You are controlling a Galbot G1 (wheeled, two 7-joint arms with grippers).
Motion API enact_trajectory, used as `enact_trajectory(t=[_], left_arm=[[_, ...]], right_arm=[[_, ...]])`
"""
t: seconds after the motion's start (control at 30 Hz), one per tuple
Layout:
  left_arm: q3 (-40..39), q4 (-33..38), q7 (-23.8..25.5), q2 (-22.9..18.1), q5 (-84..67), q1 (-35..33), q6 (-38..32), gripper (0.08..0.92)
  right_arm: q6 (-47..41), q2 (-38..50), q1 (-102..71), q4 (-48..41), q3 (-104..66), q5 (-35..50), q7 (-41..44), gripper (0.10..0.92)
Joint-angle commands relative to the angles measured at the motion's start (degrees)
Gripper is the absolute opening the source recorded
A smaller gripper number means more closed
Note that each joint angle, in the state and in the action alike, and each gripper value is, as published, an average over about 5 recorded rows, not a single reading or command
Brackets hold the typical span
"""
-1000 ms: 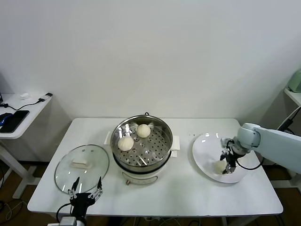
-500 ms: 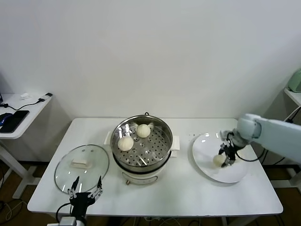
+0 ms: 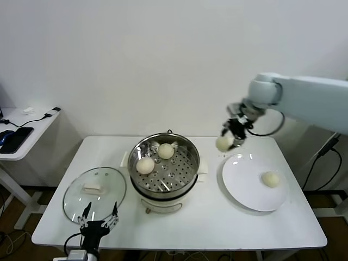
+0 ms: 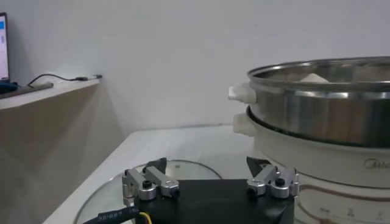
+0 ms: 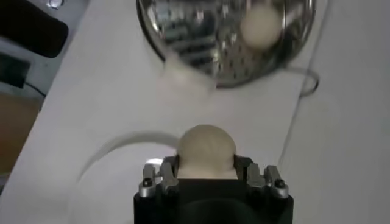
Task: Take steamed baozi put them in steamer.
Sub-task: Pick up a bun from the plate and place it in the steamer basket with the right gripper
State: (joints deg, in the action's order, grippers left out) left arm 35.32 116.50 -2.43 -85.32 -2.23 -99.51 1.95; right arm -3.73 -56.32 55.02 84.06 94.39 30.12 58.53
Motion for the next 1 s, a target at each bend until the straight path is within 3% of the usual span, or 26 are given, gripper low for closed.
enact_trajectory(t=[0.03, 0.17, 0.3, 1.0], left_arm=[[0.1, -0.1, 0.0, 0.1, 0.0, -0.1, 0.0, 0.823], [0.3, -0.2, 0.0, 0.1, 0.1, -0.2, 0.0, 0.823], [0.3, -0.1, 0.0, 0.2, 0.2, -0.4, 0.0, 0.823], [0.5, -0.8, -0.1, 0.4, 0.0, -0.3, -0.5, 0.823]], right_arm=[[15.0, -11.3, 1.8, 9.8, -3.3, -5.0, 0.4, 0.611], [22.0, -14.1, -3.6, 9.0, -4.0, -15.6, 0.2, 0.611], [24.7, -16.9, -8.2, 5.3, -5.1, -20.7, -1.6, 0.611], [27.3, -24.5, -19.8, -11.0, -5.9, -25.6, -4.9, 0.611]])
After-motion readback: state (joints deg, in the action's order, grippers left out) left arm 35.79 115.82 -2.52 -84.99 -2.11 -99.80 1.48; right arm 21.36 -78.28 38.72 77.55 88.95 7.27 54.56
